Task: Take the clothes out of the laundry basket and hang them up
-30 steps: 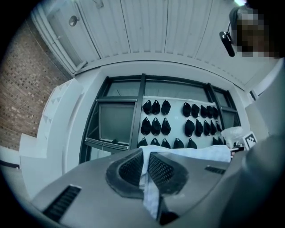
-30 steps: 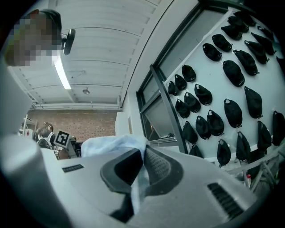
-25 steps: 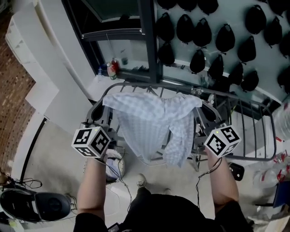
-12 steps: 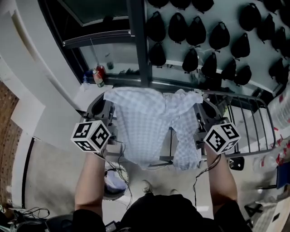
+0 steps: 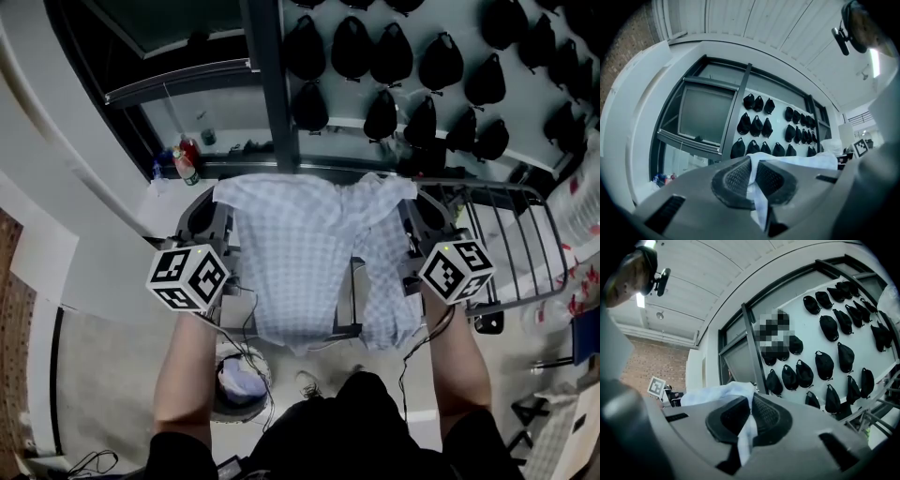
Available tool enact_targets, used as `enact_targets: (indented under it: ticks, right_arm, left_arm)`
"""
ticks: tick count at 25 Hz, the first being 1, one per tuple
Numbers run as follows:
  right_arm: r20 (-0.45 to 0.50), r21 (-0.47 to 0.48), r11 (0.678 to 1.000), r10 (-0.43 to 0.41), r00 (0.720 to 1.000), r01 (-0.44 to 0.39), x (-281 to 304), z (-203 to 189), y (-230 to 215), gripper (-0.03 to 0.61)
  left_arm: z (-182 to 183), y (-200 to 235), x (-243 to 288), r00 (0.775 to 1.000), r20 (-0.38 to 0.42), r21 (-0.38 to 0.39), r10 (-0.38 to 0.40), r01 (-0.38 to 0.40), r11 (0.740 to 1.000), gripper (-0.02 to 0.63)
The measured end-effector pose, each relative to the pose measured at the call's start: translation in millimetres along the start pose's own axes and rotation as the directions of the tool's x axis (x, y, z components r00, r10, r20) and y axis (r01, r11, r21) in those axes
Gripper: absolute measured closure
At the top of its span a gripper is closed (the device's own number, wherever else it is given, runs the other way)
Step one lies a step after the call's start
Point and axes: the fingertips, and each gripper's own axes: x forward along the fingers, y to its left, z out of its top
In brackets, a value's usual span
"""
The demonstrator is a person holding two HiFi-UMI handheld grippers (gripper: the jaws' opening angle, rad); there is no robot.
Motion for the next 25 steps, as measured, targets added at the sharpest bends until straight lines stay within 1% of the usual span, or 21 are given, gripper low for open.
enact_targets:
  ticks: [3,9,15,20,25]
  right_arm:
    - [-0.014,0.003,1.000,-0.001,1.000,0.001,6.2,-11.5,-11.4,0.566]
    - [-0.055,0.030,0.999,0.027,0.998,-0.025,31.8,-32.5,-40.6,0.566]
    - [-0.083,0.050,0.997,0.067,0.994,-0.063,67.3,-43.0,-67.5,0.566]
    - [-0.114,0.065,0.995,0.087,0.990,-0.080,93.5,-59.6,-82.9,0.566]
    - [-0.161,0.069,0.994,0.097,0.982,-0.087,116.1,-80.1,-99.4,0.566]
  left_arm:
    - [-14.0,-0.5,8.0,1.000,-0.014,0.002,0.008,-0.008,1.000,0.601]
    - [-35.2,-2.1,33.1,0.997,-0.048,0.050,0.058,-0.056,0.997,0.601]
    - [-51.7,8.6,57.5,0.989,-0.078,0.055,0.129,-0.125,0.991,0.601]
    - [-65.3,20.1,75.2,0.981,-0.098,0.056,0.170,-0.165,0.985,0.601]
    - [-85.0,33.6,94.9,0.972,-0.123,0.041,0.201,-0.198,0.979,0.601]
